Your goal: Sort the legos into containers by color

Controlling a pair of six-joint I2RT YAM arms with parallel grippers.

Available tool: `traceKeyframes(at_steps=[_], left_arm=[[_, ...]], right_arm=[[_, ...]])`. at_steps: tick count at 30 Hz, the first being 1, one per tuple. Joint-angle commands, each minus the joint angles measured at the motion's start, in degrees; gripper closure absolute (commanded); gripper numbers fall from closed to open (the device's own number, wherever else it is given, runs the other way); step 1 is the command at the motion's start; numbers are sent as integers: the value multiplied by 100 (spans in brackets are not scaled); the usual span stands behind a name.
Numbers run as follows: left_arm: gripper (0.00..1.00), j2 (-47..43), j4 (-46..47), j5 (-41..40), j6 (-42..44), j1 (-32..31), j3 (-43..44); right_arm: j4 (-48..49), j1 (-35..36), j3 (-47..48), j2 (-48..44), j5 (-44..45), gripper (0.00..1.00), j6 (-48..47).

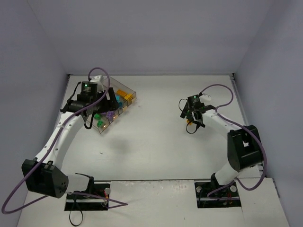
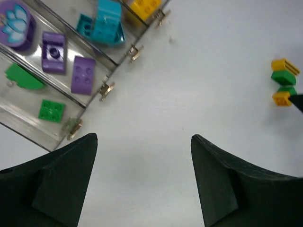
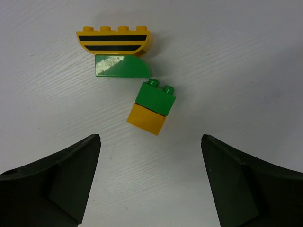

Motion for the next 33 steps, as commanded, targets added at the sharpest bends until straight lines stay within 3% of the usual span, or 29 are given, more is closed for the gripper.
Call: traceKeyframes(at_steps=[1, 11, 19, 24, 27, 29, 33], left_arm=[[27, -526, -163, 248, -66, -191, -252], [27, -1073, -243, 248, -162, -271, -858], [27, -1055, -418, 231, -250, -280, -850], [27, -1108, -506, 318, -268, -306, -754], [27, -1152, -419, 459, -224, -341, -684], [27, -1134, -410, 687, -128, -350, -596], [27, -977, -261, 1266, -48, -411, -367]], right_arm=[[-197, 18, 403, 311, 356, 18, 1162], [-417, 18, 764, 1252, 698, 38, 2140], [-461, 9, 773, 1323, 1059, 49, 2290], [-461, 17, 597, 1156, 1015, 71, 2202], [-382, 272, 588, 814, 1251, 90, 1730], [-154, 578, 606, 447, 1375, 100, 855], [1109, 1140, 185, -529, 815, 100, -1283]])
